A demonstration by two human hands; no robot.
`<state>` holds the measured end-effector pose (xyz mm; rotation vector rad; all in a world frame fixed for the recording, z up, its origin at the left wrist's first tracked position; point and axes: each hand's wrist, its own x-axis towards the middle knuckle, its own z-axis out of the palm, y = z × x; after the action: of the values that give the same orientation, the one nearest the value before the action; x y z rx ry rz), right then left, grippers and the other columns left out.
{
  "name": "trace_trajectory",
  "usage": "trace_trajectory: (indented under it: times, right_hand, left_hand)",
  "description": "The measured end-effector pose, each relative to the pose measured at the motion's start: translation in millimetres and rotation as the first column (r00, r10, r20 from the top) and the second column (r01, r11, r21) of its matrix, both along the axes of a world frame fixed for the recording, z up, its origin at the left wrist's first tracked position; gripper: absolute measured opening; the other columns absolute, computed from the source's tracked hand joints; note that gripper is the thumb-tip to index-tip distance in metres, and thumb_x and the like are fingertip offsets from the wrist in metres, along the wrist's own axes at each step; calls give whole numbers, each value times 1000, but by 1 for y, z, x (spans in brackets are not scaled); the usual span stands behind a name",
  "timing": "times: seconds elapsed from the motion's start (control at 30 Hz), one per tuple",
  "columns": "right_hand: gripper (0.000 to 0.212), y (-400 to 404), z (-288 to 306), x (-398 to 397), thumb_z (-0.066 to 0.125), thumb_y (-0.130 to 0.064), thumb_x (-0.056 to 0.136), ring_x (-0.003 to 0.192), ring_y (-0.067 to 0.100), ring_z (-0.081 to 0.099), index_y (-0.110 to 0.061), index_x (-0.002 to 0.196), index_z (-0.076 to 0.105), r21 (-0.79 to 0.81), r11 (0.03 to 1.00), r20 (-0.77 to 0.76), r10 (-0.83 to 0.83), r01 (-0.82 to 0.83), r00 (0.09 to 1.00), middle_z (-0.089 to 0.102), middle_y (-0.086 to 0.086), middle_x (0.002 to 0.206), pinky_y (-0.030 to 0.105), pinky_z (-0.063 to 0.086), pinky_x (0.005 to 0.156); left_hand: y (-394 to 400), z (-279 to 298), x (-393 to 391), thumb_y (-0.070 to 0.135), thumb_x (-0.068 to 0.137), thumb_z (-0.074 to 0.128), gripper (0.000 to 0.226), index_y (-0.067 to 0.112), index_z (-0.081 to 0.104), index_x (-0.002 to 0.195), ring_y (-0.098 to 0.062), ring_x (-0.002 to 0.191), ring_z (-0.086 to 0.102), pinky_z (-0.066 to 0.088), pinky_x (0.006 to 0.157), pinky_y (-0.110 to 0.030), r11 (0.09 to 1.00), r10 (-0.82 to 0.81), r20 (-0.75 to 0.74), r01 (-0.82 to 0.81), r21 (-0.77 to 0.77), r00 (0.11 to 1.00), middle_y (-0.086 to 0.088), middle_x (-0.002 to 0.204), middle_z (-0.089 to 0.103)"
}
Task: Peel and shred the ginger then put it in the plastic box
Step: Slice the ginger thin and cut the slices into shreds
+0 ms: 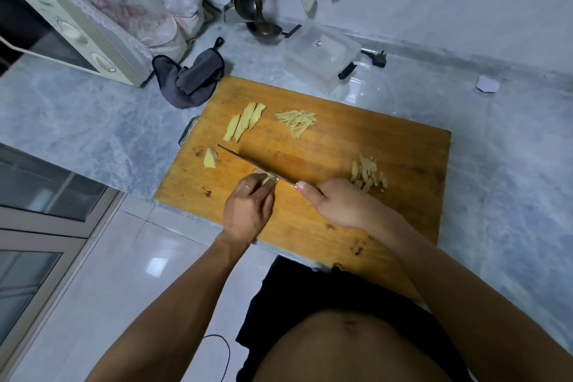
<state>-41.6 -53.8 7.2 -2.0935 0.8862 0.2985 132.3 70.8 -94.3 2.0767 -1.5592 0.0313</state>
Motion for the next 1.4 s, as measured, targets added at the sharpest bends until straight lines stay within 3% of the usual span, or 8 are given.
trace_trajectory:
  times: [0.1, 0.27, 0.7, 0.9, 1.2, 1.4]
  right_hand:
    - [69, 13, 3, -1, 27, -61, 102, 50, 26, 48, -12, 57, 42, -79, 996, 23, -32, 33, 999, 45, 6, 53, 40, 41, 54]
    - [70, 29, 9, 1, 24, -63, 101, 69, 33, 60, -8, 75, 59, -209, 978, 4, -2, 3, 1000, 58, 12, 74, 38, 43, 55]
    - [68, 25, 9, 7, 23, -62, 102, 57, 25, 55, -11, 69, 54, -168, 986, -20, 7, -10, 1000, 56, 9, 68, 31, 37, 49]
    - [61, 27, 5, 9, 19, -63, 101, 71, 28, 52, -19, 72, 50, -166, 985, -104, 33, -50, 994, 50, 5, 78, 34, 39, 61]
    - [53, 26, 5, 10, 21, -62, 102, 76, 29, 48, -24, 71, 42, -134, 988, -127, 65, -82, 990, 46, 6, 80, 34, 37, 66]
    - [52, 30, 4, 7, 21, -61, 102, 76, 31, 54, -23, 82, 49, -137, 987, -100, 71, -84, 992, 53, 8, 83, 34, 37, 63]
  left_hand:
    - [-1, -1, -2, 12, 90, 65, 17, 9, 73, 105, -27, 100, 60, 52, 63, -31, 1000, 5, 21, -5, -16, 1000, -10, 103, 65]
    - [-1, 2, -4, 16, 92, 56, 20, 7, 73, 94, -27, 88, 55, 47, 58, -30, 999, 22, 36, -21, -50, 999, -12, 94, 65]
    - [0, 2, -2, 15, 86, 68, 8, 12, 76, 88, -24, 85, 61, 45, 55, -27, 998, 57, -34, -57, -12, 998, -7, 91, 67]
    - [0, -2, 0, 21, 87, 62, 17, 10, 76, 85, -23, 85, 57, 41, 54, -26, 998, 68, -30, -69, -13, 997, -10, 90, 68]
    - [1, -6, 1, 22, 87, 63, 20, 9, 73, 74, -21, 77, 54, 40, 52, -26, 996, 83, -46, -84, -21, 995, -8, 76, 62]
    - [2, -8, 1, 23, 85, 65, 19, 9, 76, 79, -22, 81, 58, 45, 54, -26, 996, 93, -55, -93, -5, 994, -8, 83, 69]
